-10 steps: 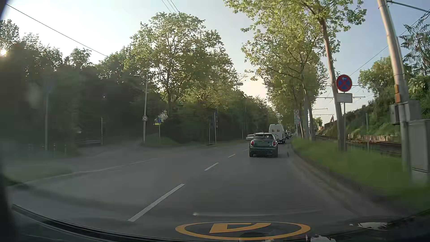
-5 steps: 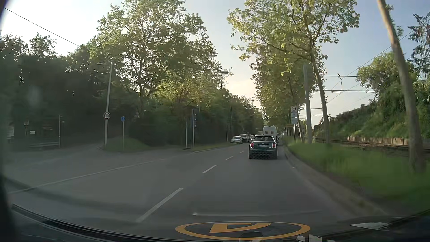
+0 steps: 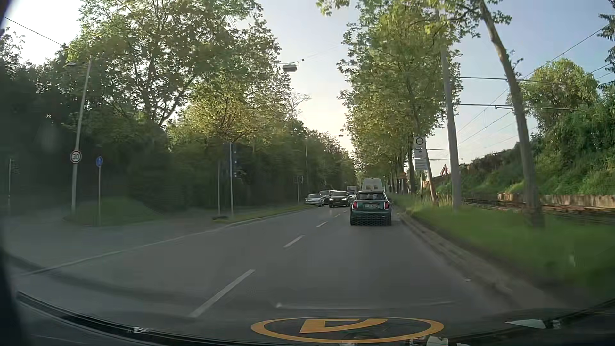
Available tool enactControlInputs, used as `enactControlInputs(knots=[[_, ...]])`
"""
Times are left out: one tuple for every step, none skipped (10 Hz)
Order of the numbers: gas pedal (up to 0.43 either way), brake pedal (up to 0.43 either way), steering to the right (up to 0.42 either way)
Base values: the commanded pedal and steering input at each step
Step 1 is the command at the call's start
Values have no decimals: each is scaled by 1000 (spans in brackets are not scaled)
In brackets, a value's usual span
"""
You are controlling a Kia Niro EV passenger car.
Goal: Follow the waypoints while adhering to traffic rules and regulations
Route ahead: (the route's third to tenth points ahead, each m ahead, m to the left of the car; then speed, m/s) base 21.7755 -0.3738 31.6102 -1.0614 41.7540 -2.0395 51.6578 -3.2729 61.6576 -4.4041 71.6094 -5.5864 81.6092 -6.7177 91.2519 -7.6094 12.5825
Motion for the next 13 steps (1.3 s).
enactControlInputs(knots=[[150,0,43],[130,0,43],[110,0,43],[110,0,41],[110,0,37],[110,0,34],[110,0,32],[110,0,27],[98,0,18],[87,0,14],[87,0,14],[87,0,11],[87,0,8]])
